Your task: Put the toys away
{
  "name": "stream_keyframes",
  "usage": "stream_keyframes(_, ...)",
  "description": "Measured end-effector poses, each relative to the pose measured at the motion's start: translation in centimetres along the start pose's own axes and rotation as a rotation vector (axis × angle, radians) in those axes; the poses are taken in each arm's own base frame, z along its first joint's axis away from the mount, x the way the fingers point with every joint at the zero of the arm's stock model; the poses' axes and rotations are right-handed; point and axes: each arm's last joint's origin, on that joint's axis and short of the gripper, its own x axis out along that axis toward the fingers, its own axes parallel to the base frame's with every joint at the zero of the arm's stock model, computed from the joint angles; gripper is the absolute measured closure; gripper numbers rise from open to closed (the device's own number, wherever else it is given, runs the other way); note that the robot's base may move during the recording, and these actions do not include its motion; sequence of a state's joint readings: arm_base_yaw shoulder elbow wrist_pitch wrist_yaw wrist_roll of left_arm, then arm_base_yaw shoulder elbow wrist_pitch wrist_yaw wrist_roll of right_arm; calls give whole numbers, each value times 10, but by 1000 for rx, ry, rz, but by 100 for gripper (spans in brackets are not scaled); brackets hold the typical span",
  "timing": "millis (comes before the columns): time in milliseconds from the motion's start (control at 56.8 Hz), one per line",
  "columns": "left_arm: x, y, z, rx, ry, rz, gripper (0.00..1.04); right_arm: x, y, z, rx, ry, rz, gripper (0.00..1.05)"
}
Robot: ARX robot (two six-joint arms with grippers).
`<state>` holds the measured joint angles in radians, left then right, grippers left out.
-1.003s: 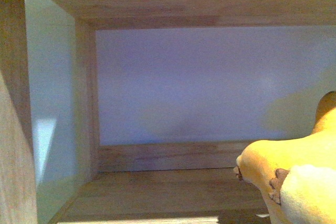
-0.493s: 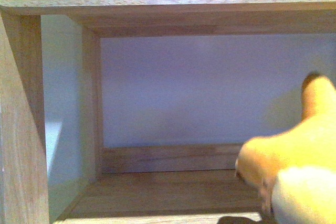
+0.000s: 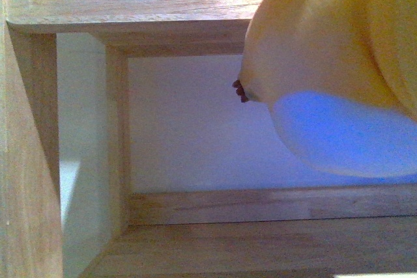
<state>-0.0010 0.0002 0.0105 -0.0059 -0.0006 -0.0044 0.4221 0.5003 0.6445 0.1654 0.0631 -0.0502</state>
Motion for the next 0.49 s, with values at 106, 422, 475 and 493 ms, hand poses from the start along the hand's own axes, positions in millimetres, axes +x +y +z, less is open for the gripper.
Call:
stream_keyframes(106,0,0,0,0,0,0,6,10,6,19,-9,-36,28,88)
stream_keyframes(422,0,0,0,0,0,0,6,36,19,82,-65,-165,71,88)
stream_keyframes(475,0,0,0,0,0,0,6,38,20,92,-70,-189,75,88)
stream_keyframes(493,0,0,0,0,0,0,6,39,20,97,-76,-201,75,88)
